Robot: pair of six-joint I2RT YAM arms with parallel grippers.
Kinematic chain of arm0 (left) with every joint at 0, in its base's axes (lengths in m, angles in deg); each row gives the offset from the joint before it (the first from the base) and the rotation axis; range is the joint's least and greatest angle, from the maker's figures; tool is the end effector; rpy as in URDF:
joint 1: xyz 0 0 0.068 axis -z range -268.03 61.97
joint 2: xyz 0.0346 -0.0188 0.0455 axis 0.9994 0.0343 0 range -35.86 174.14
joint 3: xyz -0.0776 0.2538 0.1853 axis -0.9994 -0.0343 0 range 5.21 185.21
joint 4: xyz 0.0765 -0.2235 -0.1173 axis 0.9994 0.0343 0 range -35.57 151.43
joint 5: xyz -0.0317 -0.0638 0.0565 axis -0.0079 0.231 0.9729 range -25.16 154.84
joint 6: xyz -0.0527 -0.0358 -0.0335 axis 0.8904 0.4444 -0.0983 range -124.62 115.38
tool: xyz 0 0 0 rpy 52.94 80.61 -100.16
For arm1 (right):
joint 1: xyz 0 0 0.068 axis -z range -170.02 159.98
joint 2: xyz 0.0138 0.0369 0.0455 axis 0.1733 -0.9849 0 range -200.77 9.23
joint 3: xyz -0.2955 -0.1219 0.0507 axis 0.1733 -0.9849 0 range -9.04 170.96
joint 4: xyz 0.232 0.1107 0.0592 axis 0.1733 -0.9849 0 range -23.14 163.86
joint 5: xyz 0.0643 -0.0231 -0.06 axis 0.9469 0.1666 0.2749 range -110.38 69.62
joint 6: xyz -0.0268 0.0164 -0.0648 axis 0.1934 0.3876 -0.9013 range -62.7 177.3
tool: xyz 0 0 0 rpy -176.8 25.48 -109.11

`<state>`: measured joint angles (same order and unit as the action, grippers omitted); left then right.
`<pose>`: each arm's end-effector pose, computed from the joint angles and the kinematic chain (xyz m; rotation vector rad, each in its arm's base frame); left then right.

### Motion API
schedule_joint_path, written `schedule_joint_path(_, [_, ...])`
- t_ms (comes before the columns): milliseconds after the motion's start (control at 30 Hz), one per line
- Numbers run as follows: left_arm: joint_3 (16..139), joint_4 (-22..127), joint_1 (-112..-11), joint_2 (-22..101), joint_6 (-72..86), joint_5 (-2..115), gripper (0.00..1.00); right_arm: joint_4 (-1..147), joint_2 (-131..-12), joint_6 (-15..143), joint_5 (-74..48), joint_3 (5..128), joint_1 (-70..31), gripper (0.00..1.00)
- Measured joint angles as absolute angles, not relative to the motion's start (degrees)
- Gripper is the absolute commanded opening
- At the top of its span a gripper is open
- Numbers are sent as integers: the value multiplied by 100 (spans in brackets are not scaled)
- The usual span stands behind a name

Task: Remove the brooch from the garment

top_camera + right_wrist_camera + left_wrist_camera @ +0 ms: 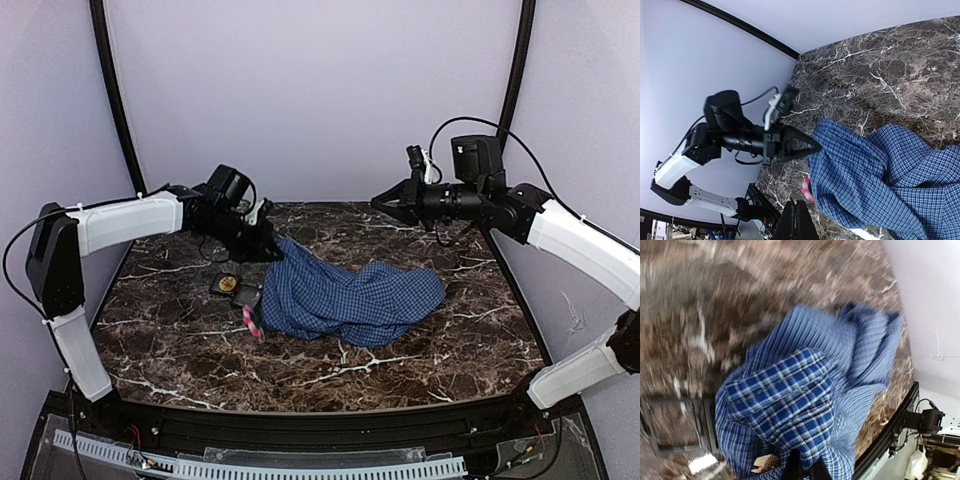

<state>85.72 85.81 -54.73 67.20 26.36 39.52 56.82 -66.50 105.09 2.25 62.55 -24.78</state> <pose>0.3356 -0.2510 0.2788 0.2497 2.6684 -0.9714 0.2444 0.1976 0.4155 -0.0486 2.1565 1.2871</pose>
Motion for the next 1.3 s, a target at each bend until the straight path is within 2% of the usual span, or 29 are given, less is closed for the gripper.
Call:
schedule_joint_path(100, [9973, 8393, -5504, 6797, 2133, 4158, 1, 5678, -6650, 10487, 142, 6340, -2478, 0])
schedule_joint_path(233, [10696, 7956, -5515, 6758, 1722, 4037, 1, 5669, -6650, 10450, 44, 6452, -2452, 0])
schedule_joint_path(400, [9669, 7270, -5473, 5995, 1156, 3585, 1, 5676, -6654, 10423, -13, 6530, -2408, 0])
schedule_joint_path(533, [8261, 7615, -4966, 5129, 557, 3598, 14, 5671, -6713, 10423, -28, 6539, -2400, 0])
schedule_joint_path(600, [7735, 7930, -4621, 4847, 411, 3581, 27, 5667, -6761, 10417, -28, 6555, -2389, 0])
schedule_joint_path(633, [7464, 8078, -4440, 4731, 393, 3557, 39, 5667, -6794, 10406, -28, 6570, -2382, 0])
schedule_joint_path(833, [6283, 9057, -4249, 3995, 634, 3390, 65, 5549, -7032, 10292, -26, 6775, -2371, 0])
schedule_joint_path(1100, [6172, 9300, -4304, 3129, 1346, 2962, 71, 5339, -7093, 10139, -102, 6906, -2369, 0])
schedule_joint_path(1200, [6170, 9160, -4462, 3116, 1545, 2879, 83, 5223, -7076, 10104, -220, 6906, -2371, 0])
schedule_joint_path(1300, [6187, 8852, -4665, 3160, 1727, 2872, 87, 5094, -7012, 10107, -334, 6904, -2349, 0])
